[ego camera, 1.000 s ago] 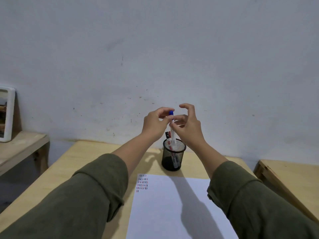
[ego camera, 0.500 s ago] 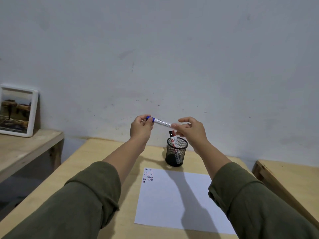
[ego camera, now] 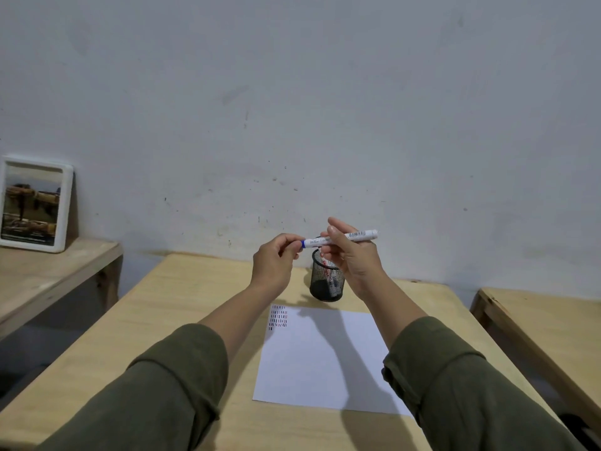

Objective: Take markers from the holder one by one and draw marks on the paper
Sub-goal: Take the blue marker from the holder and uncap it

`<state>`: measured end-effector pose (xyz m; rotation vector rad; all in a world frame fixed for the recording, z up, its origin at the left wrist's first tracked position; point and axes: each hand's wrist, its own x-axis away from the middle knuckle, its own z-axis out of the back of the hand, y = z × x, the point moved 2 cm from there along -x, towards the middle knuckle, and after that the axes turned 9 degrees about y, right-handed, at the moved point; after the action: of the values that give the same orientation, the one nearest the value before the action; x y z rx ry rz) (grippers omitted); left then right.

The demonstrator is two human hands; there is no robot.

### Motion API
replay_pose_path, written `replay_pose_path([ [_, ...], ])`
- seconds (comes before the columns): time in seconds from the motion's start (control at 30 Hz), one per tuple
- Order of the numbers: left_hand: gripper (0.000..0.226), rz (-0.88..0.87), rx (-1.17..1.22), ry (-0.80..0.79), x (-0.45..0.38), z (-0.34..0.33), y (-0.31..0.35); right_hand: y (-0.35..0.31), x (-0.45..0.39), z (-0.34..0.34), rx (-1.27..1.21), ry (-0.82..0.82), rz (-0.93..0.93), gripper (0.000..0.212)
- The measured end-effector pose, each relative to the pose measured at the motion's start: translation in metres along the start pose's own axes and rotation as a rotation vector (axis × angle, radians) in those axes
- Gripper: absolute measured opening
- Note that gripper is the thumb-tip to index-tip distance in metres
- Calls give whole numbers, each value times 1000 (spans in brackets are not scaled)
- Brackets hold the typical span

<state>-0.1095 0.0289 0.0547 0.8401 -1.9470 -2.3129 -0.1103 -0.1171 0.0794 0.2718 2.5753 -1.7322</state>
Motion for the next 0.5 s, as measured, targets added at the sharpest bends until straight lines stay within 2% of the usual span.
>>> replay_pose_path([
  [0.2, 31, 9, -190, 56, 1, 3, -12, 8, 10, 3, -34, -95, -7, 27],
  [0.3, 33, 92, -291, 22, -2, 17, -22, 11, 10, 7, -74, -63, -30, 28],
  [0.4, 30, 163, -332, -1, -3, 35, -37, 20, 10, 15, -99, -12, -65, 23],
  [0.5, 18, 174, -400, -20, 7, 48, -58, 41, 16, 20, -93, 21, -118, 29],
])
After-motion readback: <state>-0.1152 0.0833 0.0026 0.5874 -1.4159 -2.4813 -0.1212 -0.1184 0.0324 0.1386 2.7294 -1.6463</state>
